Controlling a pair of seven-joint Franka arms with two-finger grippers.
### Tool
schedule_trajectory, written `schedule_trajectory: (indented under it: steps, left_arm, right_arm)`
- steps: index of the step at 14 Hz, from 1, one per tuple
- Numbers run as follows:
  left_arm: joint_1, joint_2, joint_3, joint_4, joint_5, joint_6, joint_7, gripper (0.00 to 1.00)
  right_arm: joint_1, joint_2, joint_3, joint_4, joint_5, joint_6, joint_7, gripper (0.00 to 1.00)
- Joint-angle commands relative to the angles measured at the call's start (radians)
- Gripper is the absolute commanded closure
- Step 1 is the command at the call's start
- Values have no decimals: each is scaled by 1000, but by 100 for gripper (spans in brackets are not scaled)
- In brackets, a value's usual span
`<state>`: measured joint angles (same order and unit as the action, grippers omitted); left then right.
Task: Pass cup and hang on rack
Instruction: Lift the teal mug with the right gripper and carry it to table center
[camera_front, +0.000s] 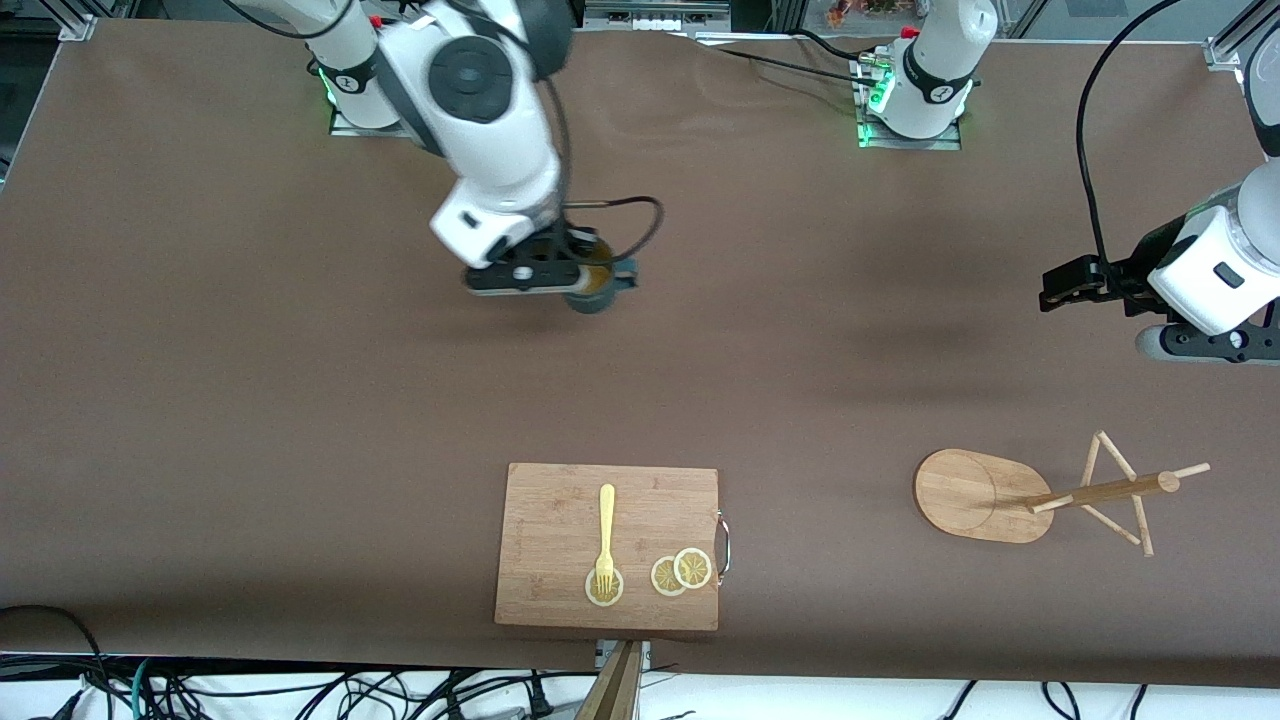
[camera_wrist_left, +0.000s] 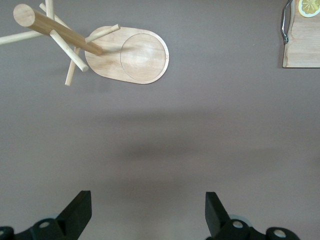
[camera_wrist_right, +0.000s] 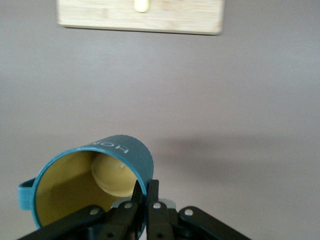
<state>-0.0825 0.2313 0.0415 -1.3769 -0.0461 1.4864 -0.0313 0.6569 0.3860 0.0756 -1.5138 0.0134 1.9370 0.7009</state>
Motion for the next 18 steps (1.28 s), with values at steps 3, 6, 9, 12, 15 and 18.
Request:
schedule_trajectory:
  steps: [3, 6, 9, 12, 15, 18]
  left_arm:
    - [0, 23, 0, 47, -9, -14, -6, 0]
    - [1, 23, 0, 47, -11, -15, -6, 0]
    - [3, 23, 0, 47, -12, -18, -6, 0]
    - [6, 17, 0, 44, -11, -21, -6, 0]
    - [4, -13, 3, 27, -9, -23, -5, 0]
    - [12, -52, 2, -36, -12, -46, 5, 0]
  right_arm:
    - [119, 226, -17, 116, -39, 207, 118, 100]
    - [159, 296, -17, 116, -131, 295, 143, 100]
    - [188, 332, -20, 116, -174, 329, 144, 100]
    - [190, 350, -19, 112, -187, 332, 147, 100]
    - [188, 369, -19, 112, -184, 353, 195, 100]
    - [188, 392, -19, 109, -181, 396, 198, 100]
